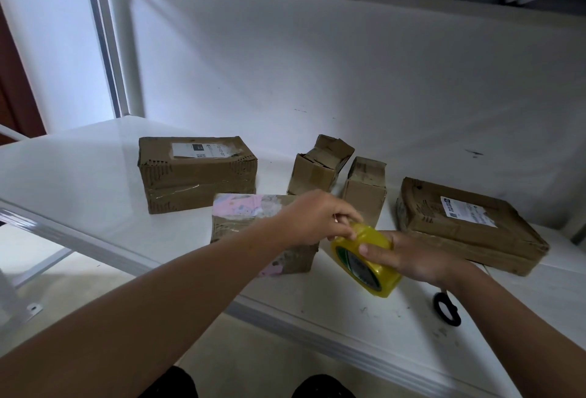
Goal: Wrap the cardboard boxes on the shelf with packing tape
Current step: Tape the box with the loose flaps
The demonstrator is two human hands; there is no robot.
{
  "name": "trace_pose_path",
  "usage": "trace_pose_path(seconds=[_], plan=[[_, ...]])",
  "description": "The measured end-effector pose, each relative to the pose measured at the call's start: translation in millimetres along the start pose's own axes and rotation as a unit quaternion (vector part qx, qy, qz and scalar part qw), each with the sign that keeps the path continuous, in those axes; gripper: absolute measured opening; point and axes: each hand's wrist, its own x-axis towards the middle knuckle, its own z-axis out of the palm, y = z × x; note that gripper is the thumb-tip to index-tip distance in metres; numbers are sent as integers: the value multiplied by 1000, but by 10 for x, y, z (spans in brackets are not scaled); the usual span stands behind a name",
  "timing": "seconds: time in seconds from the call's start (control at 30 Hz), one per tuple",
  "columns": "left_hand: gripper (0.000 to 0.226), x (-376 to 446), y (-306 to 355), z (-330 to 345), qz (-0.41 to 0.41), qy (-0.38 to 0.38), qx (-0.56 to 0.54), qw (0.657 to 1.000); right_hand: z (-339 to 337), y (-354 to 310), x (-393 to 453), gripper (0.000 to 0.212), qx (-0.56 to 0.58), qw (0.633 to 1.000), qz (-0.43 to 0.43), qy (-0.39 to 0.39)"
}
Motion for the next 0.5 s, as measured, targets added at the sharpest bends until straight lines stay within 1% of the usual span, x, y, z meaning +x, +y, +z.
trace_pose_path(seconds=[0.03,0.13,0.33,0.5], plan=[[25,-5,5,4,10,1,13,1000,-2,5,-3,47,0,1000,0,0],[15,-15,12,19,39,5,58,998,-7,30,0,49,-1,1000,3,0],[8,-21,-18,97,19,42,56,997,14,19,-14,42,10,1000,-2,13],[10,15,0,49,11,-2,13,1000,15,44,-24,45,13,1000,-4,19]])
